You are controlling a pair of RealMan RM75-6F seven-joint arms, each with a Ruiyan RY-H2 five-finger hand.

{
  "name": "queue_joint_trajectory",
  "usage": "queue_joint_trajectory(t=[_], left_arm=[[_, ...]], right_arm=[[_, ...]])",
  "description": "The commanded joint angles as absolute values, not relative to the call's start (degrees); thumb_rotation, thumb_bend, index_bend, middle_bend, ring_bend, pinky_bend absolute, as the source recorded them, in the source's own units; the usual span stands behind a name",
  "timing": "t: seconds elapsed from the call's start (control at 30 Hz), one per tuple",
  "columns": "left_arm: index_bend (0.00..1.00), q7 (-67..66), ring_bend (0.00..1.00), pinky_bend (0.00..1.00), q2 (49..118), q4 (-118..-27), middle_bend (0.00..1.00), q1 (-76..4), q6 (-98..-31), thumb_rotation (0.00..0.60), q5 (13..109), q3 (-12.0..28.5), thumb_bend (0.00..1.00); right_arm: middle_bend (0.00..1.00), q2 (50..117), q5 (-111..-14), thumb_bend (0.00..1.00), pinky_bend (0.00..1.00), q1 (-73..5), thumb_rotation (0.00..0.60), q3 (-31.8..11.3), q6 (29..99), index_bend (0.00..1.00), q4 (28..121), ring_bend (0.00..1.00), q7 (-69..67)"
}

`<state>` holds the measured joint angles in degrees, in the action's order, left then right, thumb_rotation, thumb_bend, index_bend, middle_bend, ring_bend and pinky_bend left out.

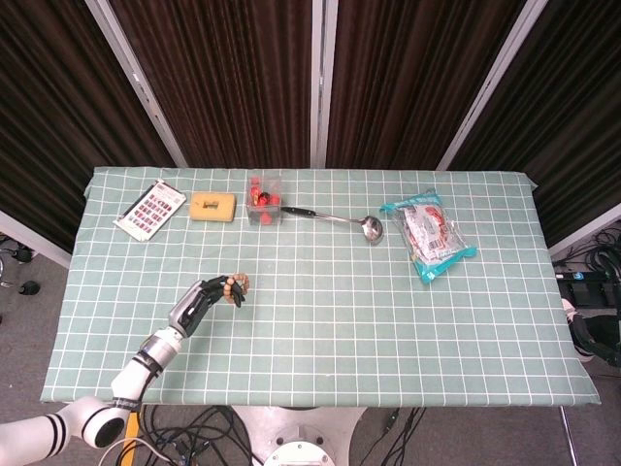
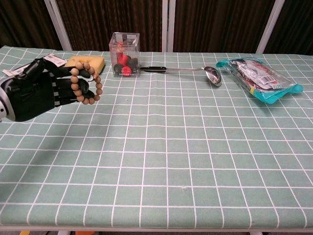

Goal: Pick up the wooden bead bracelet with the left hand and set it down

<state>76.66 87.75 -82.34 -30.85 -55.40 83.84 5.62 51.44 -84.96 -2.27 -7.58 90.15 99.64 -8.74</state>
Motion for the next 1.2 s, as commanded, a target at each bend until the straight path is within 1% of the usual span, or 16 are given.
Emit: queue_joint_trajectory(t=[0.03, 0.23, 0.37, 0.47, 0.57, 0.7, 0.83, 0.9, 0.93, 0.97, 1.0, 1.03, 1.1, 1.13, 1.17, 1.2], left_arm=[[0.45, 74.62, 0.39, 0.19, 88.07, -81.45, 0.55, -30.68, -56.6, 0.0, 83.97, 5.9, 0.36], [0.45, 59.27, 0.38, 0.2, 90.73, -75.24, 0.54, -30.54, -60.41, 0.042, 84.03, 6.42, 0.34], [0.44, 40.61, 0.31, 0.2, 92.71, -69.45, 0.49, -31.1, -62.36, 0.093, 84.6, 5.96, 0.33], [0.41, 27.66, 0.25, 0.2, 92.9, -67.78, 0.43, -31.42, -63.61, 0.123, 85.5, 5.29, 0.32], [0.35, 18.54, 0.2, 0.18, 92.32, -68.91, 0.36, -31.28, -65.36, 0.177, 85.51, 5.61, 0.27], [0.32, 10.01, 0.2, 0.17, 91.74, -69.97, 0.34, -30.59, -69.01, 0.253, 85.25, 6.82, 0.21], [0.31, 7.79, 0.2, 0.17, 89.66, -71.84, 0.34, -29.06, -72.82, 0.373, 84.16, 8.55, 0.17], [0.31, 7.59, 0.2, 0.17, 87.65, -72.81, 0.34, -27.63, -74.57, 0.393, 82.18, 9.97, 0.17], [0.31, 7.42, 0.2, 0.16, 86.22, -73.21, 0.34, -26.59, -75.33, 0.374, 80.83, 10.59, 0.16], [0.3, 7.09, 0.18, 0.14, 84.95, -73.57, 0.33, -25.71, -75.48, 0.299, 79.65, 10.8, 0.12], [0.28, 6.44, 0.15, 0.1, 83.37, -74.21, 0.31, -24.82, -75.19, 0.168, 78.42, 10.74, 0.07], [0.26, 5.43, 0.13, 0.08, 81.01, -75.41, 0.29, -23.58, -74.8, 0.077, 76.95, 10.47, 0.03], [0.23, 3.2, 0.1, 0.07, 78.07, -76.72, 0.26, -21.55, -75.6, 0.001, 75.51, 9.94, 0.0], [0.23, 1.88, 0.1, 0.07, 76.98, -77.24, 0.26, -20.4, -76.56, 0.016, 75.01, 9.59, 0.0], [0.23, 0.61, 0.1, 0.07, 75.9, -78.13, 0.25, -18.78, -78.17, 0.066, 74.34, 9.28, 0.0], [0.23, 0.27, 0.1, 0.07, 75.19, -78.99, 0.26, -17.58, -79.34, 0.167, 74.0, 9.01, 0.0]], right_arm=[[0.03, 51.54, -85.02, 0.27, 0.0, -2.3, 0.6, -7.49, 90.03, 0.0, 99.55, 0.0, -8.8], [0.03, 51.91, -84.91, 0.27, 0.0, -2.44, 0.6, -7.25, 89.34, 0.0, 99.05, 0.0, -9.06], [0.03, 52.27, -84.77, 0.27, 0.0, -2.58, 0.6, -7.03, 88.73, 0.0, 98.51, 0.0, -9.2], [0.03, 52.74, -84.51, 0.27, 0.0, -2.72, 0.6, -6.82, 88.07, 0.0, 98.02, 0.0, -8.97], [0.03, 53.28, -84.15, 0.27, 0.0, -2.88, 0.6, -6.65, 87.37, 0.0, 97.53, 0.0, -9.08], [0.03, 54.0, -83.82, 0.27, 0.0, -3.08, 0.6, -6.33, 86.4, 0.0, 96.79, 0.0, -9.22], [0.03, 54.36, -83.74, 0.27, 0.0, -3.41, 0.6, -5.8, 84.96, 0.0, 96.12, 0.0, -9.73], [0.05, 53.91, -84.04, 0.28, 0.0, -3.79, 0.6, -5.21, 83.44, 0.0, 95.81, 0.0, -10.45], [0.06, 53.46, -84.33, 0.28, 0.0, -4.07, 0.6, -4.81, 82.39, 0.0, 95.68, 0.0, -11.36], [0.07, 53.17, -84.5, 0.28, 0.0, -4.26, 0.6, -4.58, 81.71, 0.0, 95.53, 0.0, -12.15], [0.06, 52.97, -84.54, 0.27, 0.0, -4.43, 0.6, -4.47, 81.21, 0.0, 95.32, 0.0, -12.74], [0.05, 52.88, -84.41, 0.25, 0.0, -4.57, 0.6, -4.35, 80.68, 0.0, 95.04, 0.0, -13.12], [0.01, 52.97, -84.02, 0.18, 0.0, -4.76, 0.6, -4.32, 80.13, 0.0, 94.66, 0.0, -12.72], [0.0, 53.17, -83.86, 0.17, 0.0, -4.84, 0.6, -4.34, 80.02, 0.0, 94.5, 0.0, -12.3], [0.0, 53.63, -83.71, 0.16, 0.0, -4.92, 0.6, -4.45, 80.1, 0.0, 94.26, 0.0, -11.69], [0.0, 54.08, -83.66, 0.16, 0.0, -4.94, 0.6, -4.53, 80.3, 0.0, 94.04, 0.0, -11.23]])
